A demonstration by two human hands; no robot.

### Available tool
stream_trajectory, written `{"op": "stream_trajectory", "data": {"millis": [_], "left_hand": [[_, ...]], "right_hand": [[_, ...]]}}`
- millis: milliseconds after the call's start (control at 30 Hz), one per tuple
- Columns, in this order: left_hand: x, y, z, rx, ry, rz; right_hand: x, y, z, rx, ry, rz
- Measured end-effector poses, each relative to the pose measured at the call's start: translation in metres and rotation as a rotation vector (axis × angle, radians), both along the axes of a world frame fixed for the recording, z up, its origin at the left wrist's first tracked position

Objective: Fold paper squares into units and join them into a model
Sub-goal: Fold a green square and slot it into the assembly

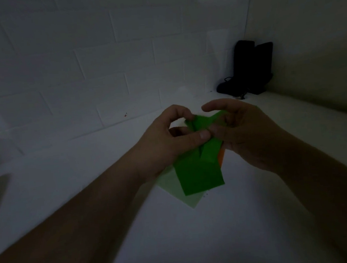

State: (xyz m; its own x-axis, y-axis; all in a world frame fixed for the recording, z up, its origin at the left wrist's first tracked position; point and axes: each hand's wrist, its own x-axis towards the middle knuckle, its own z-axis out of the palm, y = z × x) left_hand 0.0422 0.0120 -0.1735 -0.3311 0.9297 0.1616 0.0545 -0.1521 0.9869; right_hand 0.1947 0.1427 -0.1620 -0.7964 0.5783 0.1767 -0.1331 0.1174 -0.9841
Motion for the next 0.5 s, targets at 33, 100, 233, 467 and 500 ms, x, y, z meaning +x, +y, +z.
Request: {"op": "stream_trajectory", "data": {"millis": [33, 100, 233, 467, 500], "left_hand": [[0.0002, 0.0019, -0.0019, 0.016, 0.009, 0.046], [-0.0003, 0.0053, -0.0040, 0.036, -0.002, 0.115], [-0.0012, 0.0052, 0.0029, 0.066, -0.160, 0.157], [-0.0025, 0.0078, 0.0034, 0.156, -0.257, 0.155], [-0.0018, 0.0083, 0.0031, 0.166, -0.276, 0.147]], "right_hand": [[-0.0005, 0.0001, -0.0006, 0.000, 0.011, -0.008], [-0.0013, 0.0008, -0.0012, 0.005, 0.026, -0.023], [-0.0029, 0.0014, -0.0019, 0.080, 0.000, -0.083], [-0.0021, -0.0066, -0.0023, 0.212, -0.165, 0.055], [-0.0022, -0.0074, -0.0036, 0.243, -0.180, 0.065]]}}
